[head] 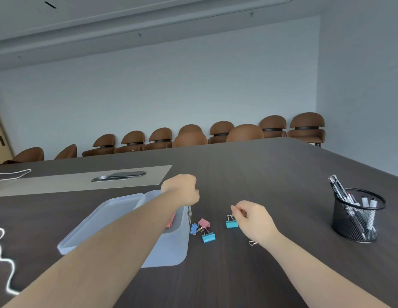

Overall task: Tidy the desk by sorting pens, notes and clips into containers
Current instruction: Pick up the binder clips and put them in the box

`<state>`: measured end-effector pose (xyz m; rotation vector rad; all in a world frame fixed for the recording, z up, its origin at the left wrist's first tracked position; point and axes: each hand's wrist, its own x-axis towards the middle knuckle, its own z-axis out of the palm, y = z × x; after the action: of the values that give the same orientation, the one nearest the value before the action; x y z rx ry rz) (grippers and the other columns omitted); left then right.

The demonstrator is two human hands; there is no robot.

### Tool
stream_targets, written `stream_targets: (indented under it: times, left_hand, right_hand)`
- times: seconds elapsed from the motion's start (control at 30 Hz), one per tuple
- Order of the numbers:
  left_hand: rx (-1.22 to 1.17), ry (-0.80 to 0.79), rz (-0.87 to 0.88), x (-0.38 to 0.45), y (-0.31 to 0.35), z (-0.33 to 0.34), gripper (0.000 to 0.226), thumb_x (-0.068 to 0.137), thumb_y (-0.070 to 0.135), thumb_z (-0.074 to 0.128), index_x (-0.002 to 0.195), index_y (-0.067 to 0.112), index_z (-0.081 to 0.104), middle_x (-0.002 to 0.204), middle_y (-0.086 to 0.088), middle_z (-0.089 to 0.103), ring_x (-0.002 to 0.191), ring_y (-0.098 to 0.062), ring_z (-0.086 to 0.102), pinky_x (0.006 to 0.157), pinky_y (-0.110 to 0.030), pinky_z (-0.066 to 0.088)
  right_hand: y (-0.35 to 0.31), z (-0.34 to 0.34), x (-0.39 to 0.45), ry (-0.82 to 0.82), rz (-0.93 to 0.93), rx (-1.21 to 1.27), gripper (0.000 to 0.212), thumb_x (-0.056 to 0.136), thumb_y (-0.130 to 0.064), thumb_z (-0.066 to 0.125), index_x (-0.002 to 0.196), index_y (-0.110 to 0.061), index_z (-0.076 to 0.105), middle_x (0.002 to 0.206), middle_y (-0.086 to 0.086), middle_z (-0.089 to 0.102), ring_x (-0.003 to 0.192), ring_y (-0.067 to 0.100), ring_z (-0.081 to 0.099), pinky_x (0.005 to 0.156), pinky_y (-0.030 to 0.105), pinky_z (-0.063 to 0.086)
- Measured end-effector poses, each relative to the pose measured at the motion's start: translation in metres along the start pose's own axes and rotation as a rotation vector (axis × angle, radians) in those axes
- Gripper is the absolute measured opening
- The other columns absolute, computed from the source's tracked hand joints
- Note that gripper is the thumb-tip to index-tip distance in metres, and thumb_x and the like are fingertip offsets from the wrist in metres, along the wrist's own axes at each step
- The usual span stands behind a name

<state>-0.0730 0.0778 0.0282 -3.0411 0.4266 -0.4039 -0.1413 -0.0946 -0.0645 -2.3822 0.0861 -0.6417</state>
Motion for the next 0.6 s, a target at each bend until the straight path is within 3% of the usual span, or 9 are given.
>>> stream_targets:
  times: [0.13, 0.2, 0.27, 0.3, 0.37, 0.47, 0.53, 0.6]
  left_hand:
    - [-0.016, -0.04, 0.022, -0.009, 0.003, 0.005, 0.024, 0.092, 0.032, 0.047, 0.105, 0.014, 0.059, 0.114, -0.006, 0.063, 0.106, -0.029, 0.06, 0.083, -0.035, 0.049]
    - [-0.083, -0.076, 0.09, -0.012, 0.003, 0.013, 0.028, 0.093, 0.034, 0.049, 0.109, 0.013, 0.059, 0.119, -0.007, 0.058, 0.109, -0.028, 0.058, 0.088, -0.035, 0.048]
    - [-0.205, -0.19, 0.188, -0.016, 0.004, 0.024, 0.037, 0.093, 0.038, 0.052, 0.121, 0.014, 0.055, 0.13, -0.004, 0.047, 0.112, -0.025, 0.056, 0.095, -0.034, 0.046]
    - [-0.249, -0.261, 0.229, -0.017, 0.007, 0.03, 0.044, 0.092, 0.04, 0.053, 0.129, 0.017, 0.05, 0.136, -0.003, 0.041, 0.114, -0.023, 0.055, 0.098, -0.034, 0.045]
    - [-0.247, -0.363, 0.268, -0.019, 0.015, 0.044, 0.057, 0.091, 0.045, 0.052, 0.141, 0.021, 0.038, 0.149, -0.001, 0.029, 0.121, -0.022, 0.054, 0.103, -0.036, 0.044]
    - [-0.032, -0.433, 0.261, -0.019, 0.031, 0.062, 0.067, 0.093, 0.049, 0.045, 0.15, 0.027, 0.018, 0.162, -0.006, 0.007, 0.144, -0.036, 0.027, 0.114, -0.045, 0.032]
    - [0.064, -0.508, 0.193, -0.022, 0.043, 0.076, 0.071, 0.095, 0.053, 0.038, 0.153, 0.029, 0.006, 0.163, -0.009, -0.007, 0.146, -0.046, 0.01, 0.119, -0.05, 0.021]
    - [0.094, -0.517, 0.109, -0.024, 0.052, 0.092, 0.068, 0.096, 0.055, 0.028, 0.153, 0.03, 0.003, 0.162, -0.011, -0.006, 0.145, -0.048, 0.01, 0.119, -0.052, 0.019]
  right_hand:
    - [0.004, -0.005, -0.005, -0.024, 0.018, -0.021, 0.037, 0.096, -0.03, 0.048, 0.062, -0.015, 0.045, 0.051, -0.006, 0.041, 0.053, 0.016, 0.041, 0.05, 0.022, 0.034]
    - [0.01, -0.006, -0.014, 0.002, -0.007, -0.083, 0.037, 0.095, -0.033, 0.049, 0.061, -0.02, 0.045, 0.054, -0.009, 0.043, 0.059, 0.015, 0.046, 0.061, 0.024, 0.042]
    - [0.023, -0.003, -0.027, 0.084, -0.034, -0.217, 0.024, 0.091, -0.046, 0.051, 0.082, -0.026, 0.062, 0.079, -0.015, 0.06, 0.095, 0.016, 0.056, 0.09, 0.035, 0.042]
    - [0.029, -0.002, -0.033, 0.067, 0.001, -0.296, 0.031, 0.088, -0.055, 0.049, 0.101, -0.031, 0.063, 0.104, -0.014, 0.062, 0.119, 0.017, 0.049, 0.102, 0.042, 0.035]
    - [0.04, 0.003, -0.039, -0.069, 0.085, -0.394, 0.056, 0.083, -0.071, 0.038, 0.128, -0.04, 0.046, 0.143, -0.009, 0.041, 0.144, 0.019, 0.018, 0.113, 0.055, 0.017]
    - [0.043, 0.007, -0.035, -0.169, 0.129, -0.402, 0.073, 0.077, -0.08, 0.029, 0.141, -0.045, 0.025, 0.158, -0.003, 0.015, 0.149, 0.024, -0.004, 0.113, 0.061, 0.009]
    - [0.044, 0.011, -0.031, -0.216, 0.14, -0.428, 0.076, 0.077, -0.08, 0.03, 0.144, -0.045, 0.018, 0.16, -0.001, 0.01, 0.148, 0.026, -0.003, 0.114, 0.059, 0.012]
    - [0.047, 0.012, -0.025, -0.236, 0.156, -0.468, 0.072, 0.081, -0.075, 0.031, 0.144, -0.042, 0.019, 0.158, 0.001, 0.015, 0.147, 0.027, 0.012, 0.114, 0.051, 0.019]
